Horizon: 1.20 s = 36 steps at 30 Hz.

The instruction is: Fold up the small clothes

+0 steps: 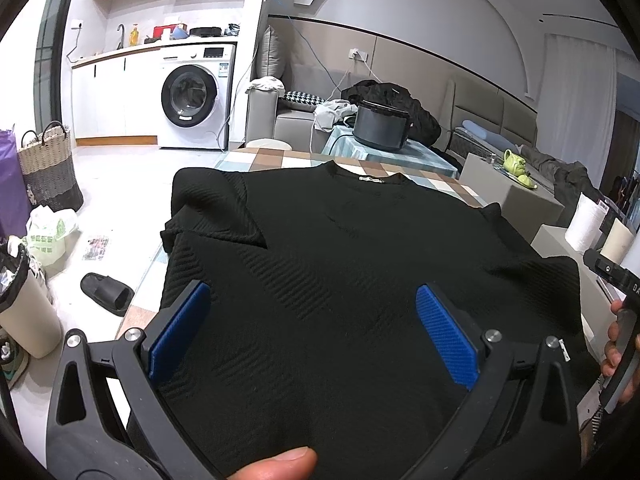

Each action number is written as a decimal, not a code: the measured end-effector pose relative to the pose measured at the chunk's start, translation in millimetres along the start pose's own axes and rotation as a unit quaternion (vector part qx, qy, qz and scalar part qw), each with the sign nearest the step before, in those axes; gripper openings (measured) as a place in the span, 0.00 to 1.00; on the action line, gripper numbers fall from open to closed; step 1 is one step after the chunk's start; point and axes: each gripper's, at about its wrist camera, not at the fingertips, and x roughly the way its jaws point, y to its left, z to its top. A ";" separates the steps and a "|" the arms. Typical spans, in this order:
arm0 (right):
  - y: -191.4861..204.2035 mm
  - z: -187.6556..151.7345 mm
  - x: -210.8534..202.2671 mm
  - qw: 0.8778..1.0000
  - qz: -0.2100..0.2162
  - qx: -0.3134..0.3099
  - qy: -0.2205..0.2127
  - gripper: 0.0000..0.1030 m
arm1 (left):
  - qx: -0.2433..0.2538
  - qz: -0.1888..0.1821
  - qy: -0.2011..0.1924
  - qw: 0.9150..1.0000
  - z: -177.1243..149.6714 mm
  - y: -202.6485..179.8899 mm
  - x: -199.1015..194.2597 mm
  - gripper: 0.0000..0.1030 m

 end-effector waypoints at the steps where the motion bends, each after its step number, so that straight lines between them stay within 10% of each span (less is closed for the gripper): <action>1: 0.5 0.3 0.9 1.000 -0.001 -0.003 0.001 1.00 | 0.000 -0.001 0.002 1.000 -0.2 0.1 0.0 0.99; 19: -42.4 19.7 16.4 0.994 -0.056 0.088 0.020 1.00 | 0.020 -0.008 -0.012 1.000 42.6 -3.7 38.5 0.99; 36: -189.1 2.8 69.2 0.912 -0.067 0.388 0.116 0.74 | 0.009 0.012 0.020 1.000 75.2 8.4 99.4 0.99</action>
